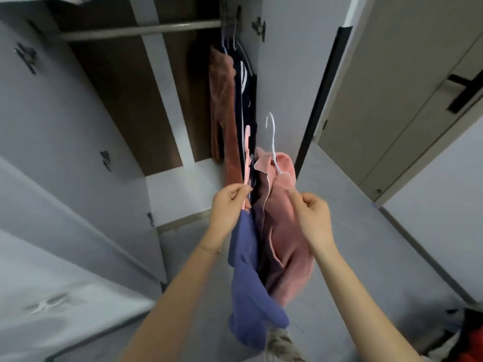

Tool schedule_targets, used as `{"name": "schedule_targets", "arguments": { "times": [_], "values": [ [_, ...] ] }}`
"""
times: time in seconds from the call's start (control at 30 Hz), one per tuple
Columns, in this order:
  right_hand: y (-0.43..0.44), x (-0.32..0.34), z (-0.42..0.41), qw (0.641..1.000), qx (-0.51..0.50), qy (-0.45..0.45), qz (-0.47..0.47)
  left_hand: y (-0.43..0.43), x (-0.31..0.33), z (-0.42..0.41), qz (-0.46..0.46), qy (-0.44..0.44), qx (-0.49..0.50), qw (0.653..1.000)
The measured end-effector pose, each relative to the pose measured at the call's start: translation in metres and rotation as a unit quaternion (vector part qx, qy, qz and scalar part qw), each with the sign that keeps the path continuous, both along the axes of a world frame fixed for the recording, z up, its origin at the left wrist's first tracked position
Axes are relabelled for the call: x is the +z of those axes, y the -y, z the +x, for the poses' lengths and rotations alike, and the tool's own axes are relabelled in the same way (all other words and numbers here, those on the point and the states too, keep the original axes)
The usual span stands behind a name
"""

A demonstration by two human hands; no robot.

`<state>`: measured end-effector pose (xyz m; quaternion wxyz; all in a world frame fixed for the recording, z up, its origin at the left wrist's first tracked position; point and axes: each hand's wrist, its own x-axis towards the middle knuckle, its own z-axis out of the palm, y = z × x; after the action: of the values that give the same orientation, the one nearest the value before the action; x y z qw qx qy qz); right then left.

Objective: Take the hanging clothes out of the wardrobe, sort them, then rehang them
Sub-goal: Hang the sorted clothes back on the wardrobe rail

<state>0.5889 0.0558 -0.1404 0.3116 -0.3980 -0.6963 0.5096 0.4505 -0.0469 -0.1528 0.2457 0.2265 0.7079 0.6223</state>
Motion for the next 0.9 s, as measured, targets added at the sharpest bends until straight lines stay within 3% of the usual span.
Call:
{"name": "schedule_targets", "arguments": {
  "times": [0.27,0.6,0.9],
  "values": [
    [0.013,-0.003,-0.125,0.992,0.122,-0.015,0.013,0.042,-0.010,-0.114,-0.039,-0.032,0.104,0.993],
    [-0.030,0.006,-0.294,0.963,0.265,-0.043,0.003,0.018,0.003,-0.256,-0.051,-0.036,0.230,0.971],
    [-0.059,0.025,-0.431,0.952,0.304,-0.017,-0.011,0.001,0.016,-0.371,-0.058,-0.059,0.280,0.956]
  ]
}}
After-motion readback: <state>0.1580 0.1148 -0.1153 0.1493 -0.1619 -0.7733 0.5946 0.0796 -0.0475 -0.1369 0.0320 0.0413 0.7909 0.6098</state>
